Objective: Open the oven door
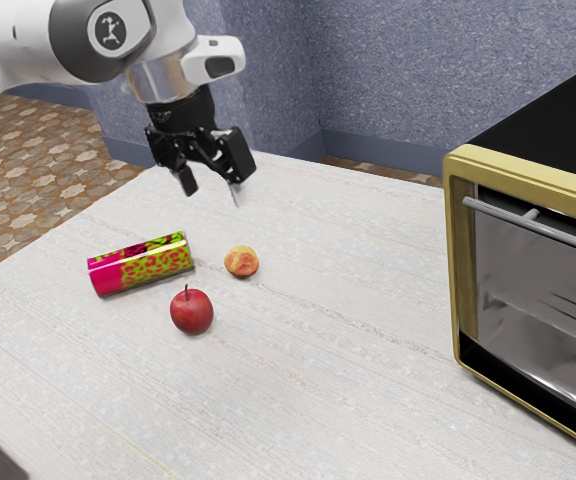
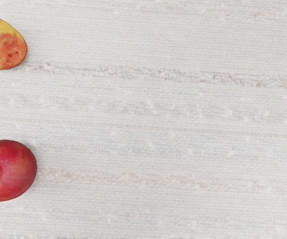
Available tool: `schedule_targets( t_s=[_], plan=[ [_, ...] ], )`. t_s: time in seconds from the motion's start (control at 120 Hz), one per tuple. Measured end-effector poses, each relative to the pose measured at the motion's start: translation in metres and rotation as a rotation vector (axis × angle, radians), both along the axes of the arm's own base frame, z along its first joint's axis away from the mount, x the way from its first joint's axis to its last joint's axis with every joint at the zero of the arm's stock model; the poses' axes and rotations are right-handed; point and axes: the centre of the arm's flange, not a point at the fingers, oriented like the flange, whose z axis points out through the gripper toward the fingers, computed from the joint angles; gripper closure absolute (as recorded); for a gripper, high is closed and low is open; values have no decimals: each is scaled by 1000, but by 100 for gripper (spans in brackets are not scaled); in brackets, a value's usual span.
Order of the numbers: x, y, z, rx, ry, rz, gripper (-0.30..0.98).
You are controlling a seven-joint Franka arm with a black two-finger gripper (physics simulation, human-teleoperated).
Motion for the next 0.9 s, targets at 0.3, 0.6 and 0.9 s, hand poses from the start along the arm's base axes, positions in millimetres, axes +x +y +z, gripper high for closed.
schedule_targets(
  t_s=[0.3, 0.6, 0.9],
  plan=[
    [-217, -244, 224, 47, -447, -801, 0],
    [-266, -413, 156, 91, -391, -1600, 0],
    [-181, -423, 92, 165, -378, -1804, 0]
  ],
)
